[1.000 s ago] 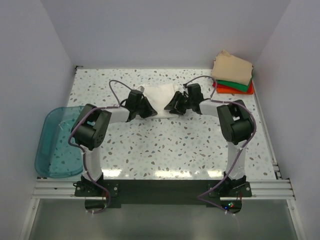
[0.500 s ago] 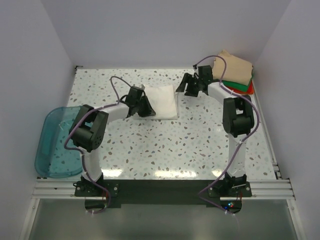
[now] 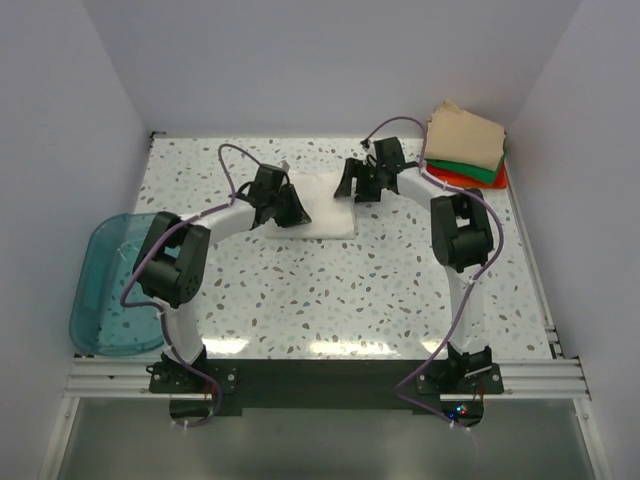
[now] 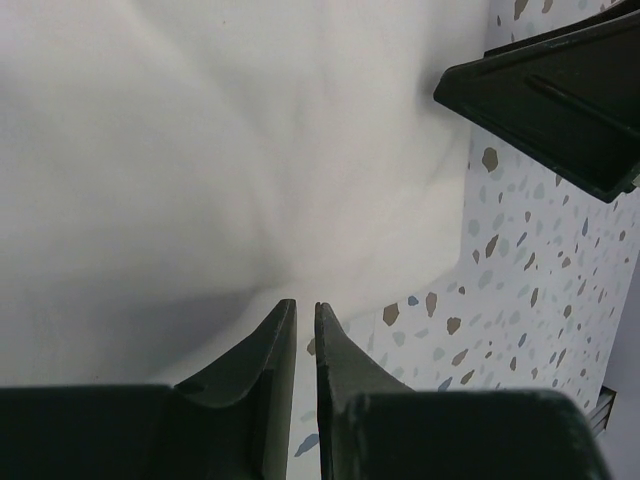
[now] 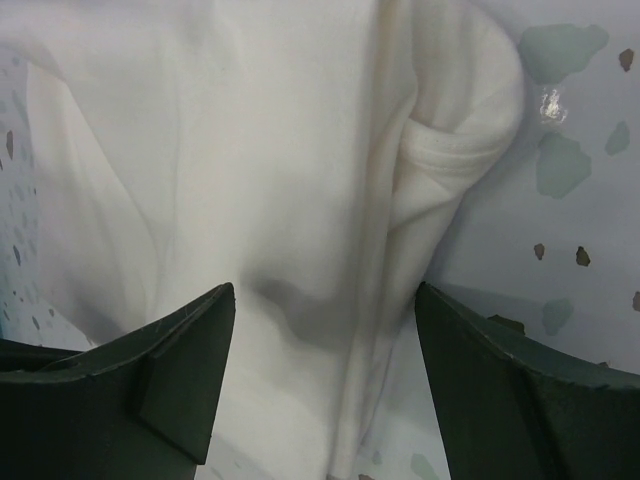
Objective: Fold and stack the t-shirts
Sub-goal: Fold the tshirt
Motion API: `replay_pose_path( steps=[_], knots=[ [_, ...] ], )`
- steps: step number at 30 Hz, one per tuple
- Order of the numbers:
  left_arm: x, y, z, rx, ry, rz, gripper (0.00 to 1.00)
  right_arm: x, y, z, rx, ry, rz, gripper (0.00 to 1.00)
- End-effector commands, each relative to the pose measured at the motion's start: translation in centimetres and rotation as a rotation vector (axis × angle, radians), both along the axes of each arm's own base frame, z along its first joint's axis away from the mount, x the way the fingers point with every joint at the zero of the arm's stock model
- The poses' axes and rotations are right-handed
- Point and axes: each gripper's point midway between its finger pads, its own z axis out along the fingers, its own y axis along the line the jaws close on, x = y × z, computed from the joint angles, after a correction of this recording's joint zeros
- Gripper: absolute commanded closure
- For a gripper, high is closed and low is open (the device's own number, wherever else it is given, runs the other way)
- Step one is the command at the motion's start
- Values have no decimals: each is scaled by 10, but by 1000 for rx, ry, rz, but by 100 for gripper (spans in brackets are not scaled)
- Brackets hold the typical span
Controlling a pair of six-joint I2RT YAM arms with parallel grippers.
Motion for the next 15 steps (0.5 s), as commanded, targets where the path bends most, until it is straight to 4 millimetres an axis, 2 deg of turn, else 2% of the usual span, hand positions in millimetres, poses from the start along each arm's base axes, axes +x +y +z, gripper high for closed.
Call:
replay_pose_path(
  steps=[1, 5, 11, 15],
  knots=[
    [8, 0, 33, -18, -71, -16, 82, -13, 0, -18, -47, 49, 17, 23],
    [7, 3, 36, -8, -75, -10, 82, -21, 9, -24, -92, 66, 15, 25],
    [4, 9, 39, 18, -73, -9, 82, -28, 13, -42, -192, 99, -5, 35],
    [0, 13, 47, 29, -83, -10, 82, -28, 20, -42, -199, 92, -5, 44]
  ],
)
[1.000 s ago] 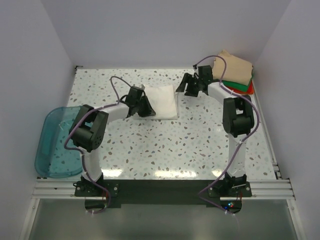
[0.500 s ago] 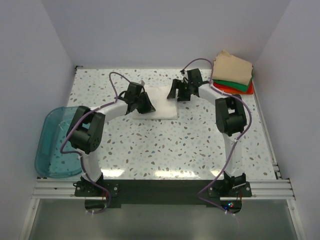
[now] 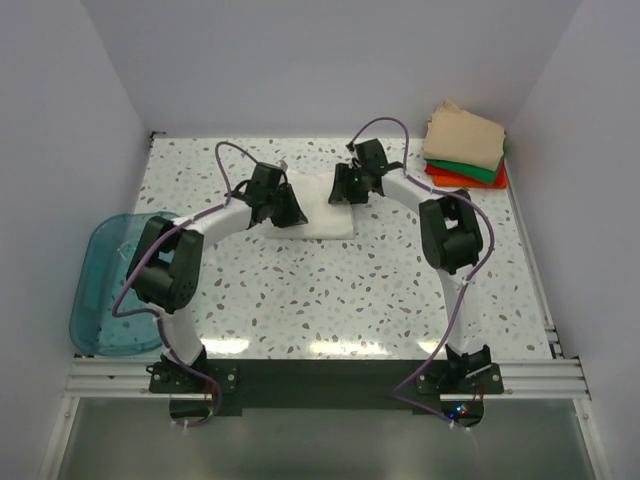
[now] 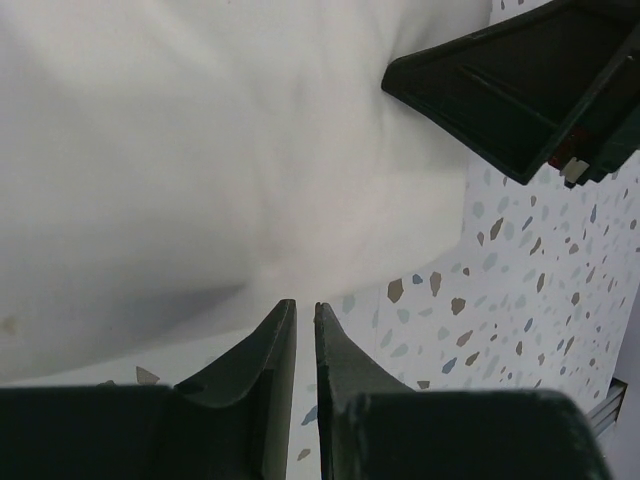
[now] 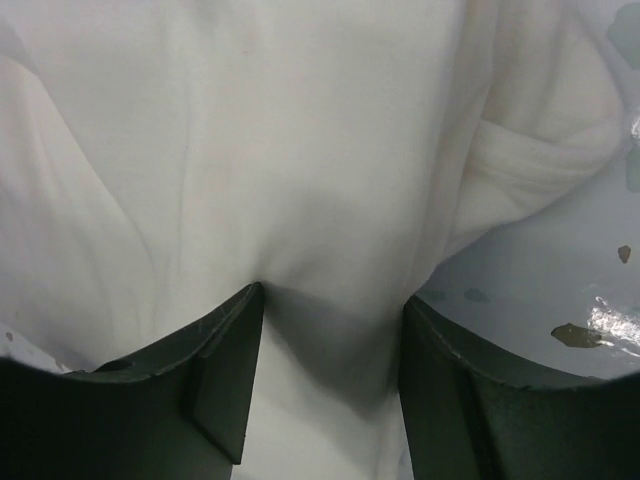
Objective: Fold and stack the t-shirts
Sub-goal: Fold the tshirt, then neatly place the folded tshirt to the corner
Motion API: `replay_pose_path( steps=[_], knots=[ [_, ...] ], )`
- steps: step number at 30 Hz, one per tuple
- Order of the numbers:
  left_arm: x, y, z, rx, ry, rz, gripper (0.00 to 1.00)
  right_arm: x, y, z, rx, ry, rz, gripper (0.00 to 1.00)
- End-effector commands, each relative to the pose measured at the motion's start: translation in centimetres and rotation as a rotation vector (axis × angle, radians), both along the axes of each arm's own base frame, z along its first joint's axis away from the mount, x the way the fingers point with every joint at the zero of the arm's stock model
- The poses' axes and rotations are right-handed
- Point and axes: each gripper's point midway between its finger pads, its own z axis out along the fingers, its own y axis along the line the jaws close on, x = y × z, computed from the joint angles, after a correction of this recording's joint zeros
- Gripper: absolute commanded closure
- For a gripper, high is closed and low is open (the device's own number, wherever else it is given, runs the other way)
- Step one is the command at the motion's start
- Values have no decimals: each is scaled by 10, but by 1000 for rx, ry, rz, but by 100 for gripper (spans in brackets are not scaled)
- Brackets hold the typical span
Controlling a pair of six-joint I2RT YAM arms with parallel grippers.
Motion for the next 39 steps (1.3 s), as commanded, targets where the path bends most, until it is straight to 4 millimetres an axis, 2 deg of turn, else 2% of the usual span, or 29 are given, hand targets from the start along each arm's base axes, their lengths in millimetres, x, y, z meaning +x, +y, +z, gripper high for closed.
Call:
replay_pose_path(
  steps=[1, 4, 5, 6, 8, 9, 13, 18, 19, 20, 21, 22, 26, 29, 32, 34, 35, 39],
  knots=[
    [9, 6, 41, -3, -95, -4, 82, -17, -9, -36, -103, 96, -25, 46],
    [5, 9, 48, -4, -104, -5, 82, -16, -13, -36, -140, 94, -35, 63],
    [4, 10, 55, -5, -118, -7, 82, -13, -18, -36, -173, 81, -46, 78],
    [2, 10, 57, -6, -120, -9, 82, -11, -24, -32, -199, 79, -58, 85],
    [0, 12, 64, -6, -131, -13, 82, -6, -34, -26, -254, 57, -70, 98],
    [-2, 13, 72, -5, -143, -18, 82, 3, -45, -16, -308, 21, -107, 100],
    [-11, 20, 87, 17, -172, -35, 82, 15, -85, 15, -495, -59, -159, 100],
    [-27, 29, 103, 41, -205, -66, 82, 34, -121, 51, -606, -150, -169, 100],
    [-31, 30, 102, 46, -201, -74, 82, 40, -135, 57, -637, -161, -171, 100],
    [-33, 32, 103, 55, -211, -86, 82, 44, -143, 59, -651, -164, -168, 100],
    [-38, 33, 106, 56, -216, -99, 82, 51, -147, 71, -655, -189, -167, 100],
    [-42, 34, 104, 61, -211, -109, 82, 55, -161, 76, -697, -195, -159, 100],
    [-57, 40, 99, 89, -212, -151, 82, 70, -189, 99, -784, -240, -151, 100],
    [-63, 46, 91, 119, -200, -169, 82, 79, -199, 118, -834, -281, -145, 100],
    [-67, 50, 86, 138, -192, -186, 82, 91, -206, 149, -878, -354, -155, 100],
    [-68, 50, 84, 138, -191, -193, 82, 96, -212, 155, -904, -366, -153, 100],
    [-68, 49, 83, 138, -194, -203, 82, 100, -215, 167, -901, -391, -168, 100],
    [-67, 49, 80, 145, -198, -220, 82, 108, -221, 178, -922, -423, -174, 100]
  ],
)
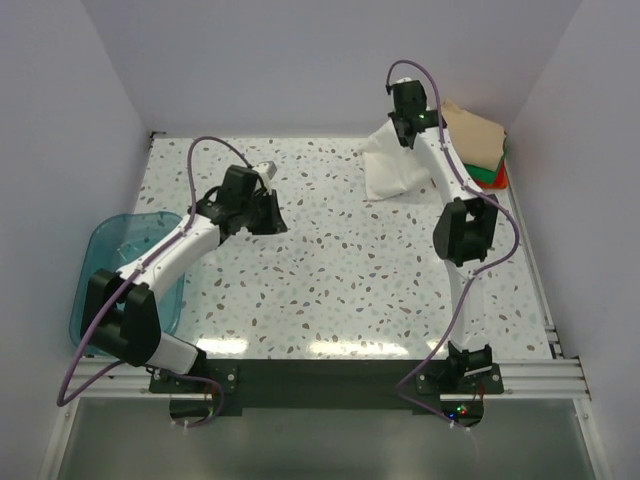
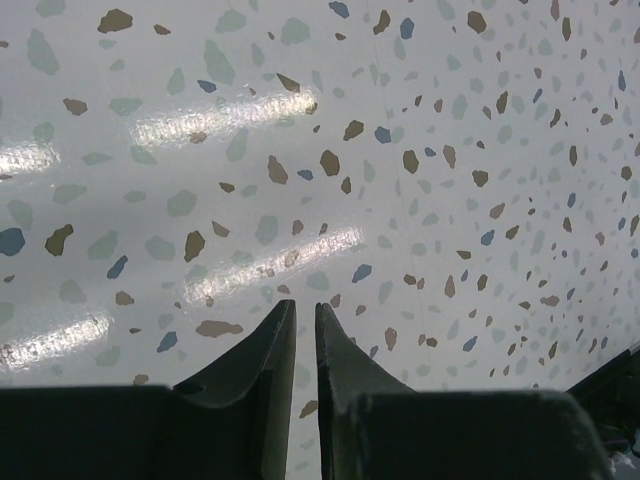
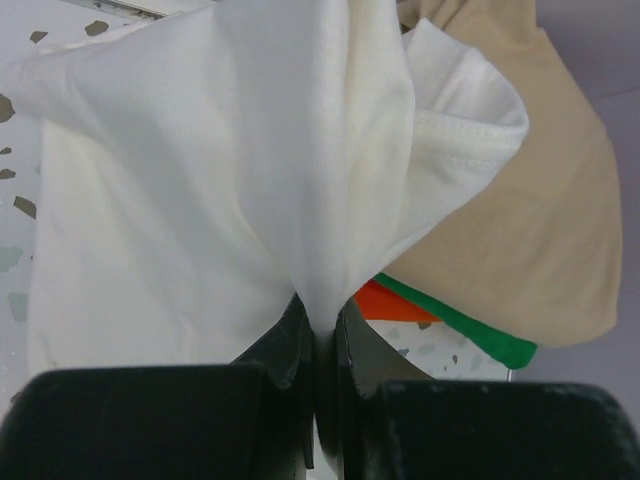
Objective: Fold and stack the t-shirts
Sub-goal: Neatly place the folded tshirt to the corner
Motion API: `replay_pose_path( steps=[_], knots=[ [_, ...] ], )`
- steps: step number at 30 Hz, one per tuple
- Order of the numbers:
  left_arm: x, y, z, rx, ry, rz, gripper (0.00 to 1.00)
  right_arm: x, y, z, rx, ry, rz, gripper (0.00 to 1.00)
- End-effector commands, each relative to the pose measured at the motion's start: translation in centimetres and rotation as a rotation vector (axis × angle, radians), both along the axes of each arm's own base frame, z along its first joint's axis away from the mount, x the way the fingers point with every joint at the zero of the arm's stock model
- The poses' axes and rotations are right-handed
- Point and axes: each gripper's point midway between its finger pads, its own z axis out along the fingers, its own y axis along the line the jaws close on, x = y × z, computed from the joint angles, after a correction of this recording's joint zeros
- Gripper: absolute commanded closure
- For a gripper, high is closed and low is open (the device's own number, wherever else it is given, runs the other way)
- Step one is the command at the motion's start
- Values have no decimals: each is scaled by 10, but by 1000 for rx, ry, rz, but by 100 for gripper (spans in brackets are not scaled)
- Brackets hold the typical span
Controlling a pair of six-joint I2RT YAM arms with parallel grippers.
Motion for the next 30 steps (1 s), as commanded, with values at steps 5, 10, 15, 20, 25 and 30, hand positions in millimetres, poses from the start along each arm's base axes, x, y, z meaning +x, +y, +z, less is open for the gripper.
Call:
replay_pose_path(
  steps=[5, 10, 15, 20, 25, 30],
  knots=[
    [5, 7, 3, 7, -42, -57, 82, 19, -29, 42, -114, -102, -20, 100],
    [4, 11, -7, 16, -28, -68, 82, 23, -48, 65, -89, -153, -42, 100],
    [2, 12, -13, 2, -17, -77, 82, 22, -61, 97, -52, -234, -65, 100],
    [0, 12, -16, -19, -9, -86, 82, 25, -68, 121, -29, -300, -79, 100],
    [0, 14, -15, -29, -10, -82, 83, 24, -70, 145, -18, -364, -90, 100],
    [-2, 13, -16, -37, -9, -86, 83, 20, -75, 170, -13, -428, -105, 100]
  ],
)
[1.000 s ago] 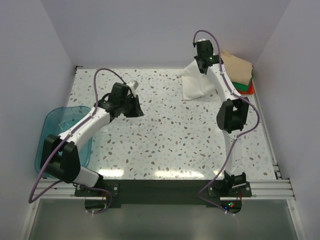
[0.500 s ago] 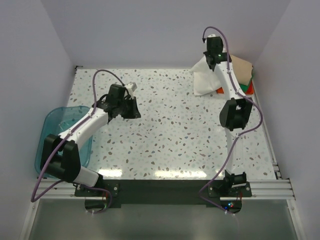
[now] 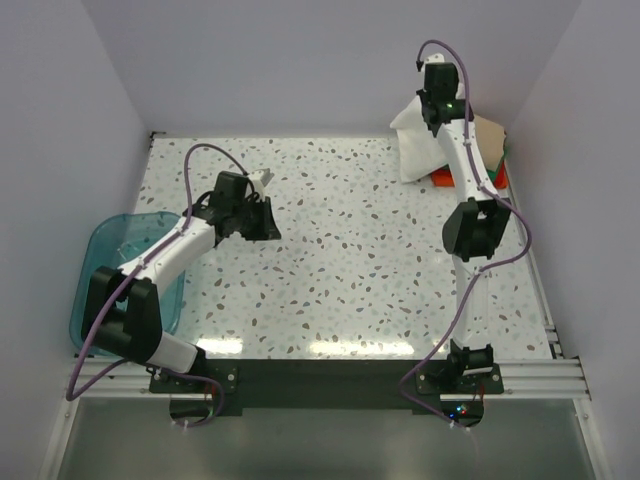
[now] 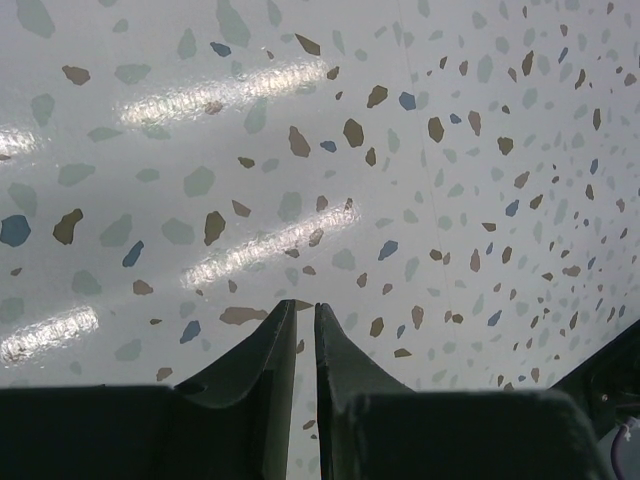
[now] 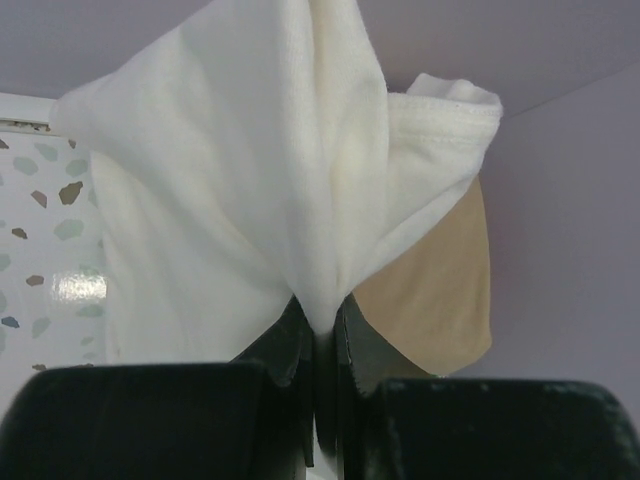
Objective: Fold and stack the t-shirts
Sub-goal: Neatly place the folded tshirt to the corner
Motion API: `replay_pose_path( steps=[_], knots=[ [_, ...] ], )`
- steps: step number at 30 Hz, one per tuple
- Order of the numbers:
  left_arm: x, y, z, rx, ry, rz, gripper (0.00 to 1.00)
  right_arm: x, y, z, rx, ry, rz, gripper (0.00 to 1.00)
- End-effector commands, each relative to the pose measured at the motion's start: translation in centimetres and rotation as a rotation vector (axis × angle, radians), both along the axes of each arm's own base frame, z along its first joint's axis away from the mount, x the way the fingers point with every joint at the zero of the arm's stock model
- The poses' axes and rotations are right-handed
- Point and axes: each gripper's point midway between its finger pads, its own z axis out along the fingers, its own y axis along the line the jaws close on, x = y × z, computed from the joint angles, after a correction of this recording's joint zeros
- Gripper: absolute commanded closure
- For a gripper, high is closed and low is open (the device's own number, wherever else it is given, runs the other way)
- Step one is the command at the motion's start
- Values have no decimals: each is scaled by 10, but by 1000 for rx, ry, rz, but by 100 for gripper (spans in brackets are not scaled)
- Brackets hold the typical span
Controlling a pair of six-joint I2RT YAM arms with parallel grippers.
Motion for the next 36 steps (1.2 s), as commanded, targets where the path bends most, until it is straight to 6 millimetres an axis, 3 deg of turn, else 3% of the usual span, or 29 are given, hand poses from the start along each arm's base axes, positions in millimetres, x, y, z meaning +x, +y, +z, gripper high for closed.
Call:
replay_pose_path(
  steps=[1, 12, 18, 24, 26, 27, 30, 34, 35, 36],
  knots=[
    [4, -3, 7, -26, -44, -28, 83, -9, -7, 117, 27, -282, -20, 100],
    [2, -3, 6, -33, -38, -27, 83, -22, -14, 165, 49, -401, -45, 100],
    [3, -2, 5, -35, -36, -26, 83, -22, -34, 166, 41, -416, -89, 100],
    [1, -4, 0, -37, -19, -31, 83, -16, -72, 147, 81, -416, -161, 100],
    [1, -4, -3, -36, -11, -31, 83, -10, -76, 132, 87, -400, -172, 100],
    [1, -4, -2, -38, -13, -32, 83, -10, -95, 125, 91, -398, -209, 100],
    [0, -5, -5, -40, -6, -33, 83, -7, -112, 103, 104, -377, -257, 100],
    [0, -6, -6, -45, 1, -33, 83, -4, -127, 72, 106, -333, -314, 100],
    [0, -7, -7, -48, 3, -36, 83, -4, -129, 68, 106, -331, -328, 97],
    [0, -7, -6, -49, 3, -35, 83, -4, -131, 62, 107, -326, -346, 75]
  ],
)
